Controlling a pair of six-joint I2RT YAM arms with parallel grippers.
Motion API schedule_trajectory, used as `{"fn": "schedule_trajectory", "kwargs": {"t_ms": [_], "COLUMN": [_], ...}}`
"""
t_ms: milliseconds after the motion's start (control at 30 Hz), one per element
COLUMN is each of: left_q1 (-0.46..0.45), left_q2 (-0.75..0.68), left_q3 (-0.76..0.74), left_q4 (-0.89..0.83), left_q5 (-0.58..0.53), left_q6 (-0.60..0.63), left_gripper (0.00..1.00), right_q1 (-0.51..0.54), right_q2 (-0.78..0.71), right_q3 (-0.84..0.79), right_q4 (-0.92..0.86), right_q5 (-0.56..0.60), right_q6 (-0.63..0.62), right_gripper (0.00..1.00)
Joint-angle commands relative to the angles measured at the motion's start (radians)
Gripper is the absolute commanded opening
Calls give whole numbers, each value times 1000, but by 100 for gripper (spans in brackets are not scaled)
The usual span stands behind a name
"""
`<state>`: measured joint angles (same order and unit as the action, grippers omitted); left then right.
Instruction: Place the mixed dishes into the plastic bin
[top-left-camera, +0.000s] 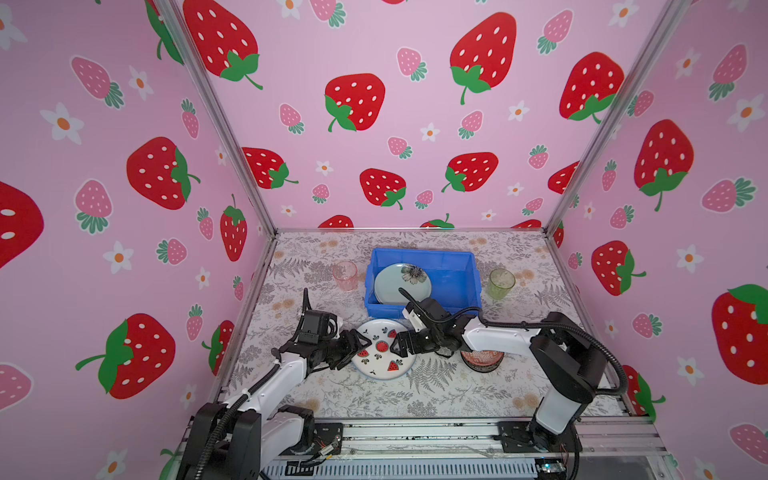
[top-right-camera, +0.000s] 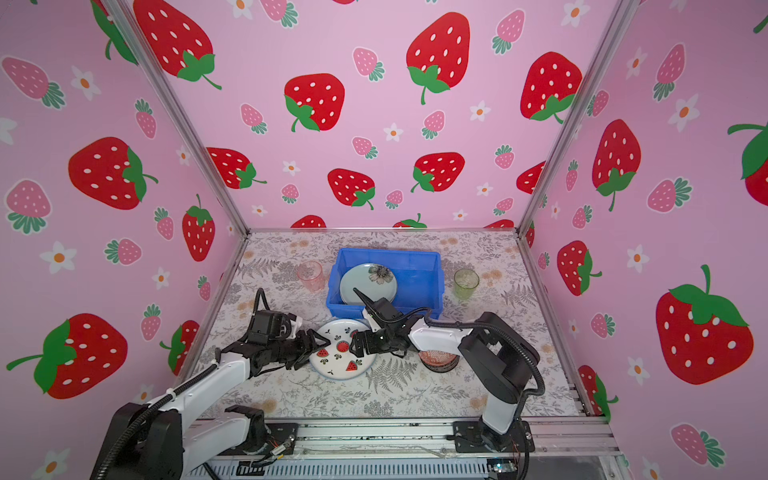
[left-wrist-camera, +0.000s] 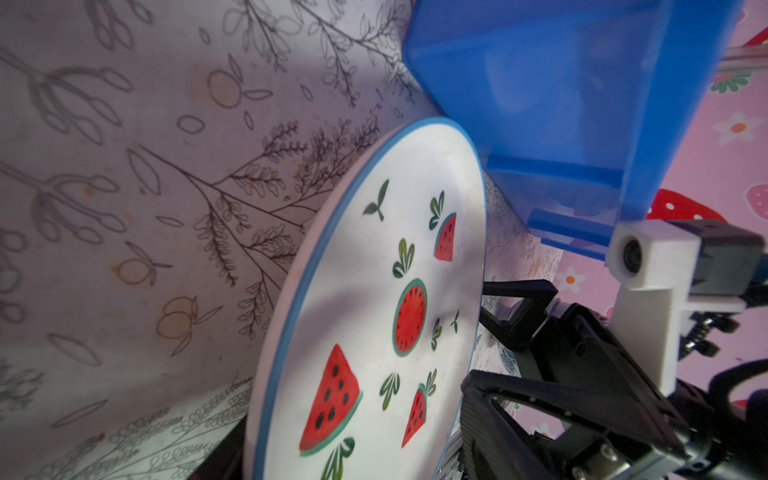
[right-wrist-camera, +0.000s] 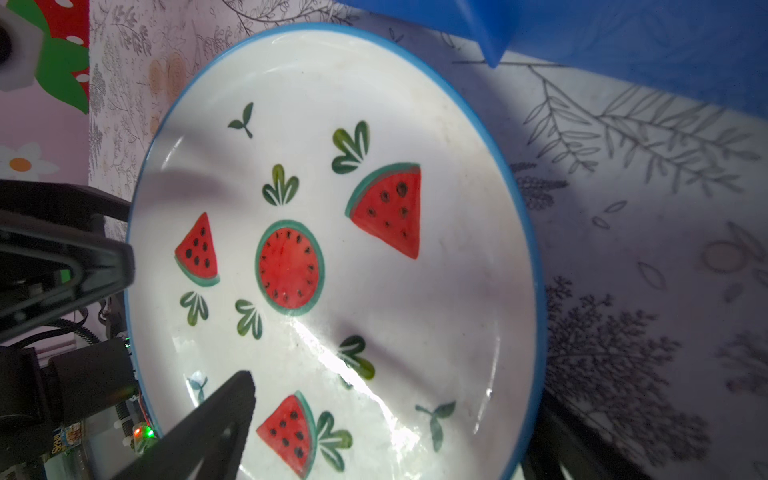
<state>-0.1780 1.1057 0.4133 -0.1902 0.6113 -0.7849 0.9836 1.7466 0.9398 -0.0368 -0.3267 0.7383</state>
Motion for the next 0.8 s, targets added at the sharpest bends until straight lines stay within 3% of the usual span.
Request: {"fn": "schedule_trajectory", "kwargs": {"t_ms": [0, 200, 533, 767], "left_q1": [-12, -12, -13, -12], "left_q2": [-21, -23, -23, -32], "left_q3": [18, 19, 22, 22], "left_q4": [69, 67, 62, 57], "left_q5": [93, 93, 91, 91], "left_q6": [-4, -2, -1, -4], "left_gripper": [64, 55, 53, 46], "right_q1": [20, 20, 16, 6], "right_q2": [29, 31, 31, 23], "right_q3": [31, 33, 33, 21], "right_q4": [32, 32, 34, 37], "right_q5": [-53, -53, -59, -63], "right_q6": [-4, -5, -5, -4], "right_gripper": [96, 96, 96, 96]}}
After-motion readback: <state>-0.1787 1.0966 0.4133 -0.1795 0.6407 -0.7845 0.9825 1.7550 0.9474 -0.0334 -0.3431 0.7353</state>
